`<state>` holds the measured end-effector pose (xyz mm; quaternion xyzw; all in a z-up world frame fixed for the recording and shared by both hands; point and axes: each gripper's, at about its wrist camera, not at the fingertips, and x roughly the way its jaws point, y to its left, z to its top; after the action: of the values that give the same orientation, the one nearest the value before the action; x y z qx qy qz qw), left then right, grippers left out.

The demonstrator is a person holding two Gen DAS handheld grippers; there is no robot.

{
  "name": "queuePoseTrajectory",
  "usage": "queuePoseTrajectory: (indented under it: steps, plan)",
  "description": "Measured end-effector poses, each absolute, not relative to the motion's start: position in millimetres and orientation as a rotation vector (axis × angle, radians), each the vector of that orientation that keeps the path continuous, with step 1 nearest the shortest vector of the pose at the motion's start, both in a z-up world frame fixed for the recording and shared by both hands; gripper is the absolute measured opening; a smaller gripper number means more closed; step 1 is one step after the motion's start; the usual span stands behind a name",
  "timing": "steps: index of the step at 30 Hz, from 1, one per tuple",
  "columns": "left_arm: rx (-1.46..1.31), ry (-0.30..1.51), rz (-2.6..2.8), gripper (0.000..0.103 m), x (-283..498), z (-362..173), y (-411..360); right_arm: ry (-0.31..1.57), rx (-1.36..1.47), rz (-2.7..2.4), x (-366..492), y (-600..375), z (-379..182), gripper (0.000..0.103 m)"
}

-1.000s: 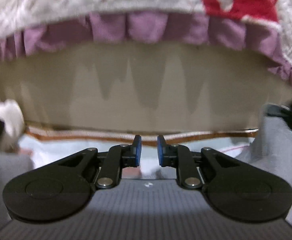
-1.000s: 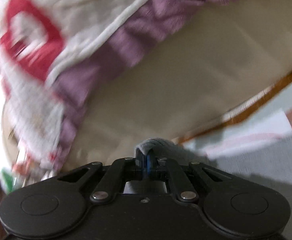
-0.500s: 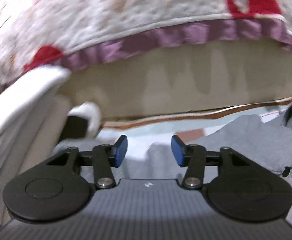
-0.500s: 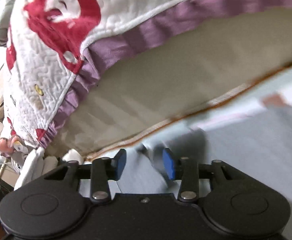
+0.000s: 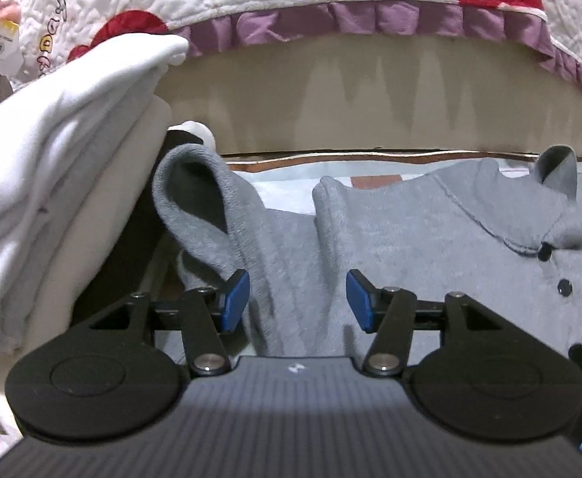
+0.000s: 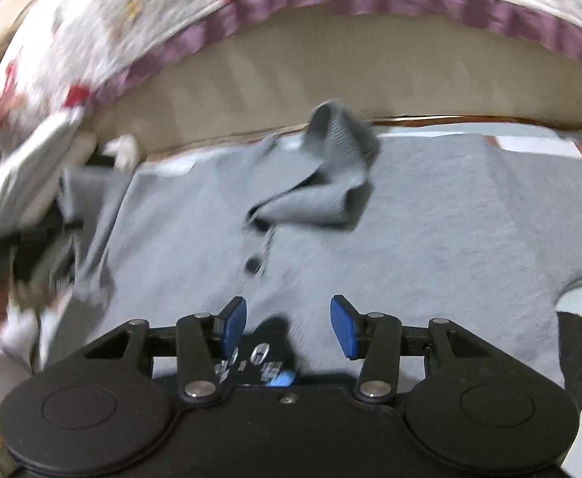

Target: Fold clothes

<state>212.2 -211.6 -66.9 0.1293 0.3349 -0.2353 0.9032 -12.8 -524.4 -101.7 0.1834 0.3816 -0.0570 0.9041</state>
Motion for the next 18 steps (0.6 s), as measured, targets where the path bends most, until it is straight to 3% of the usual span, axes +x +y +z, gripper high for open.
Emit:
queuePoseTrajectory:
  steps: [6, 12, 18]
  plan:
    - [0.454, 0.789, -0.585, 0.055, 210, -38, -197, 0.753, 0.414, -0.165, -42, -513, -92, 0.055]
    - [0.205, 0.8, -0.554, 0.058, 208, -16, -167, 0.731, 0.44, -0.175, -61, -504, -88, 0.055]
    - [0.166, 0.781, -0.522, 0.058, 214, -34, -162, 0.739, 0.38, 0.003, -48, -457, -80, 0.055]
